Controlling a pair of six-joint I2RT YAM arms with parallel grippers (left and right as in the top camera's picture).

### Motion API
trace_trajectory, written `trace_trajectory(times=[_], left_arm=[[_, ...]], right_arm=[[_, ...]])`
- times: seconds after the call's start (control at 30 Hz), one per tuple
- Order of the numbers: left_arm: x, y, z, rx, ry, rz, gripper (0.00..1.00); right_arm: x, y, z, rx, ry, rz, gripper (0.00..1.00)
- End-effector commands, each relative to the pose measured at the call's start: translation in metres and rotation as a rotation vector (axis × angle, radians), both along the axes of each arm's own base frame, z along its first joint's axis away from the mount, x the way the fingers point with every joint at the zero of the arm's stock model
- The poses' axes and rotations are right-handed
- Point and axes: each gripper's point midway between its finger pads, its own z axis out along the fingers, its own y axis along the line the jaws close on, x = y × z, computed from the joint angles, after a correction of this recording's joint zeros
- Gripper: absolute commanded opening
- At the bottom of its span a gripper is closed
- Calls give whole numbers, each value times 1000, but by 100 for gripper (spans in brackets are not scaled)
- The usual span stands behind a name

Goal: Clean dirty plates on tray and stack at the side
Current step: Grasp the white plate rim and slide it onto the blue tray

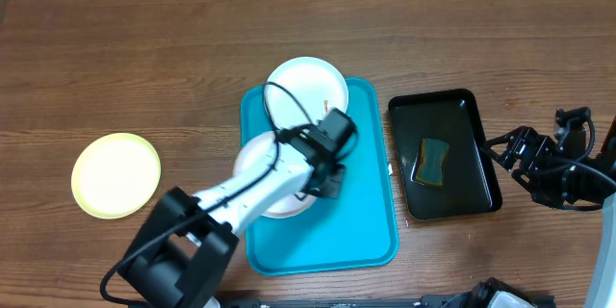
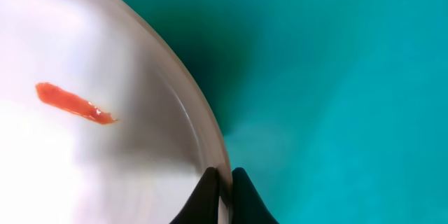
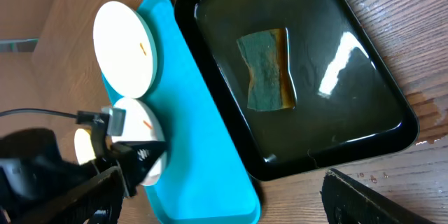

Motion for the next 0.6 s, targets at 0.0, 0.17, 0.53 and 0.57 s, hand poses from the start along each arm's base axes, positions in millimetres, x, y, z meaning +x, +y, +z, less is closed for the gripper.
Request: trace_trajectory(times=[0.0,0.17,0.53,0.57], left_arm=[[-13,-33,6,-70,-7,-31,15],[-22,-42,9,-75,1,-63,36],[11,42,62,102,-14,228,59],[13,52,62,118,-4,270,60]], right_arm=[[3,0,4,-7,-18,7,92],[3,0,5,-9,-22,7,100],[6,8,-1,-79,-15,69,100],[6,9,-3,-97,-3,76,100]])
